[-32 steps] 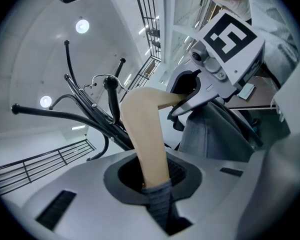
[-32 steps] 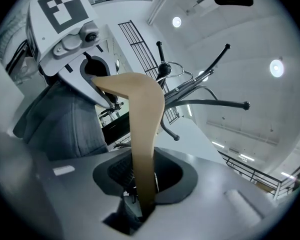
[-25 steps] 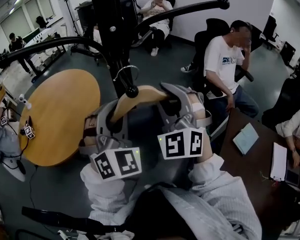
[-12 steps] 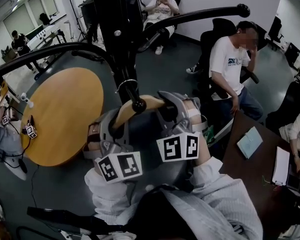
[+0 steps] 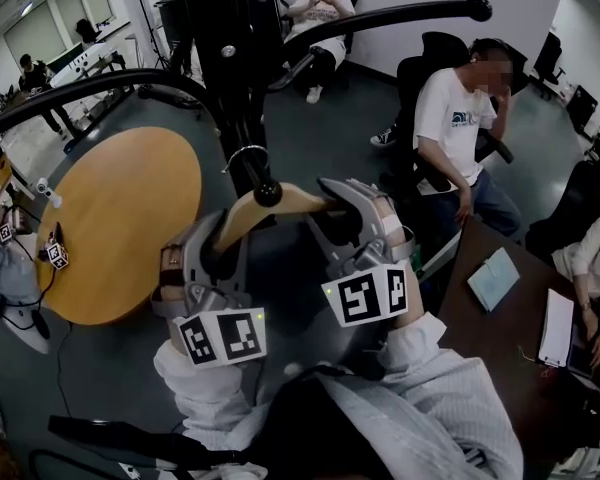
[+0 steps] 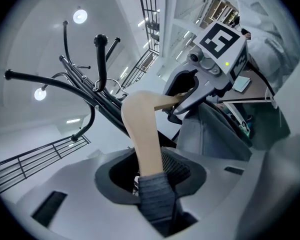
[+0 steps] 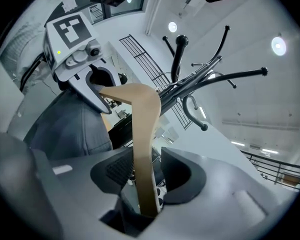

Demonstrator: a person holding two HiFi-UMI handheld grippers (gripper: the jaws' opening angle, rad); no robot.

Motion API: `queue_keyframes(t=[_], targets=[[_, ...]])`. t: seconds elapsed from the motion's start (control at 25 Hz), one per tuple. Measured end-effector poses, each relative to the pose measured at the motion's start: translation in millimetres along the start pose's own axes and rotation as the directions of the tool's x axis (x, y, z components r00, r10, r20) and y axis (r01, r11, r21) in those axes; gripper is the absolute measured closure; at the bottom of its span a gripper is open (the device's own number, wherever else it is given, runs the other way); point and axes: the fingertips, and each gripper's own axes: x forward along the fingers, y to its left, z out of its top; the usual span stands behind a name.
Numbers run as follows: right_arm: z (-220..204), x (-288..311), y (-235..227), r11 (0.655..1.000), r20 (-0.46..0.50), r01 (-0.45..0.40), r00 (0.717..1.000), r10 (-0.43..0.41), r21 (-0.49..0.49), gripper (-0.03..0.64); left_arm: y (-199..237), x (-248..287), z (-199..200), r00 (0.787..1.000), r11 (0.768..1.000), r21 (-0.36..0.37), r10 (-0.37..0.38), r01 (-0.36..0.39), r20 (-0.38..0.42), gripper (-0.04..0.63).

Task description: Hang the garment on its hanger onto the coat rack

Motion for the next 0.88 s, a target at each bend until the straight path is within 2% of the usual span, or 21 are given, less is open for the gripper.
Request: queue_keyframes(t=[0.08,0.24,0.36,0.48,0.56,0.64,0.76,0.88], targets=[[-1,-9,1,1.000,0.011,-0.014,1.000,0.014,-0.007,0.469,-3,-6,-1,1.000,1.000,0.012,-0.020,0.020,0.001,0.458],[-2,-30,-1,1.000,0.018,-0.012,1.000,0.012,0.006,0.469,-3,-22,-13,0.999,1.000,0.011,-0.020,0.021,-0.039,0.439],[-1,-45,-2,0.995,0.038,-0.021,0.999,0.017,0.095,0.469,3,-39,-18,0.999,0.999,-0.031,-0.010,0.009,-0.035,0.439],[-2,-54,0,0.977,0.057,-0.023,0.998,0.011,0.214,0.469,14,-56,-7,0.998,0.991,-0.135,0.027,-0.019,0.054,0.439],[-6,-56,3,0.964,0.024,0.010,1.000,-0.017,0.264,0.469,19,-65,10,0.989,0.978,-0.207,0.057,-0.028,0.139,0.439],[-8,-57,7,0.953,-0.012,0.042,0.999,-0.040,0.300,0.472,18,-74,28,0.973,0.952,-0.305,0.092,-0.023,0.211,0.439],[-4,-58,16,0.923,-0.004,0.036,0.999,-0.038,0.383,0.477,14,-81,53,0.939,0.880,-0.474,0.151,0.014,0.308,0.440],[-1,-65,15,0.876,0.011,0.056,0.997,-0.070,0.478,0.519,4,-75,68,0.923,0.813,-0.576,0.156,0.082,0.351,0.442]])
